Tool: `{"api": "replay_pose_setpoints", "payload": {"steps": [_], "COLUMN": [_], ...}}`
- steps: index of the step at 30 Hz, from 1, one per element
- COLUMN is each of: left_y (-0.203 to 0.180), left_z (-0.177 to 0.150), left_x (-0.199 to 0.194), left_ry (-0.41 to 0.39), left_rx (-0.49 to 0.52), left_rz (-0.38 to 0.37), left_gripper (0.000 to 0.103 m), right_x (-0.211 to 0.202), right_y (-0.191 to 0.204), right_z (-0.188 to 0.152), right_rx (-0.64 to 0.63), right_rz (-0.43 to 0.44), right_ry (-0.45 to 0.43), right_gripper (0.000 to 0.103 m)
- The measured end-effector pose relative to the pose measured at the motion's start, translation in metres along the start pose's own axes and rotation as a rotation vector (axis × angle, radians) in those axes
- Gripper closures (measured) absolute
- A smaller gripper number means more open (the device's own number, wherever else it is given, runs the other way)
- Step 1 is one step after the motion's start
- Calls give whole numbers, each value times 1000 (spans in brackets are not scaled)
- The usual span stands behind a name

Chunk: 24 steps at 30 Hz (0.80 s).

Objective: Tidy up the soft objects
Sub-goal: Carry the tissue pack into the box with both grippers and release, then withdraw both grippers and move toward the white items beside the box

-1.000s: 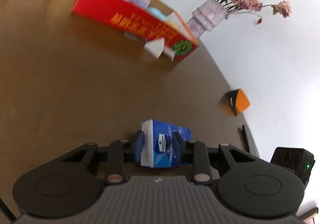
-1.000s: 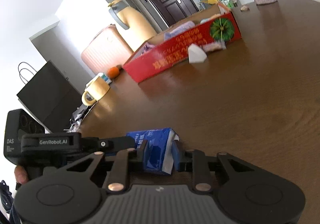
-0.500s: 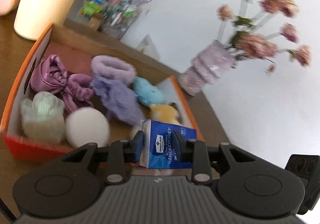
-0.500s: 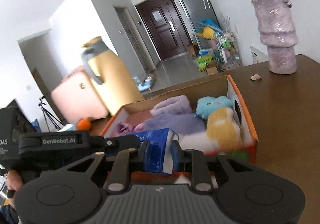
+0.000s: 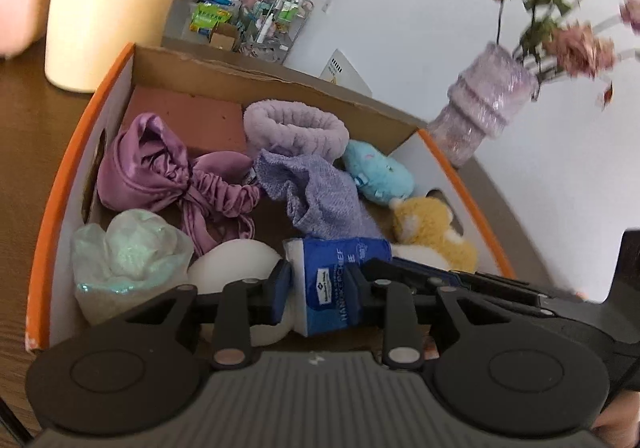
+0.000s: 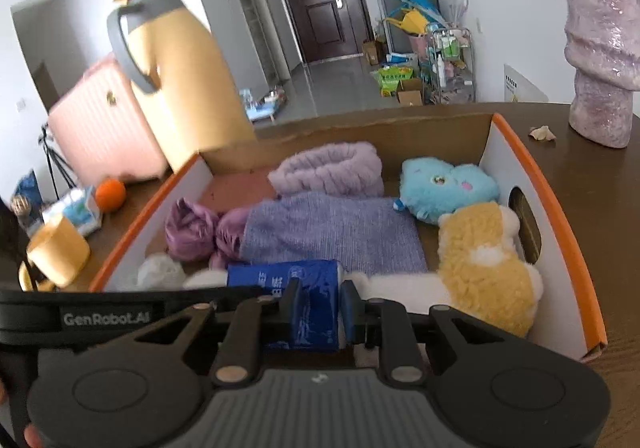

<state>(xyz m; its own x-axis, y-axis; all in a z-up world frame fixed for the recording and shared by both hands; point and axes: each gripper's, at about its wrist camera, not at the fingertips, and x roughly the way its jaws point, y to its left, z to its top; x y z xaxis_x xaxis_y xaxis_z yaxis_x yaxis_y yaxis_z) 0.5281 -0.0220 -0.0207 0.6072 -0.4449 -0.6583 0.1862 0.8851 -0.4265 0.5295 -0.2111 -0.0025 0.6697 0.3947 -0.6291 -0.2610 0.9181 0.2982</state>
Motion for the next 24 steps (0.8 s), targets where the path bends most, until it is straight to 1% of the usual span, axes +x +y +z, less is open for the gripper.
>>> {"api": "replay_pose_setpoints", "payload": {"steps": [1, 3, 5, 8, 12, 14, 15, 16, 17, 19, 21, 23, 24], "left_y": [-4, -5, -9, -20, -41, -51, -56, -60, -64, -70, -74, -80, -82], "left_z": [0, 2, 5, 7, 3, -4, -8, -13, -19, -29, -40, -51, -55], "left_x": [-2, -7, -21, -58, -112, -142, -154, -164, -175, -191, -205, -218, -222], "left_ry": [2, 1, -17, -85, -164, -224, -251, -275, -295, -313, -336, -372, -383], "left_rx": [18, 20, 26, 65, 126, 147, 161, 174, 189, 211, 230, 249, 255], "left_rz": [13, 20, 29, 22, 35, 57, 73, 92, 110, 136, 168, 201, 213], "left_gripper": [75, 73, 71, 69, 67, 60, 58, 55, 52, 49, 42, 32, 30], "right_x": [-1, 1, -8, -41, -97, -129, -142, -158, -170, -191, -209, -224, -229], "right_y": [0, 0, -2, 2, 9, 11, 12, 15, 16, 21, 22, 23, 25], "right_z": [-3, -5, -3, 5, 17, 19, 20, 17, 16, 8, 0, -7, -11], "right_rx": [-14, -22, -12, -21, -49, -40, -35, -38, -45, -65, -71, -74, -79], "right_rz": [-4, 0, 2, 8, 5, 18, 27, 35, 34, 17, 17, 22, 16], "right_ry": [13, 41, 40, -20, -111, -160, -176, -197, -215, -246, -264, -279, -289], "right_gripper": [83, 83, 81, 81, 80, 80, 79, 75, 73, 71, 70, 65, 57]}}
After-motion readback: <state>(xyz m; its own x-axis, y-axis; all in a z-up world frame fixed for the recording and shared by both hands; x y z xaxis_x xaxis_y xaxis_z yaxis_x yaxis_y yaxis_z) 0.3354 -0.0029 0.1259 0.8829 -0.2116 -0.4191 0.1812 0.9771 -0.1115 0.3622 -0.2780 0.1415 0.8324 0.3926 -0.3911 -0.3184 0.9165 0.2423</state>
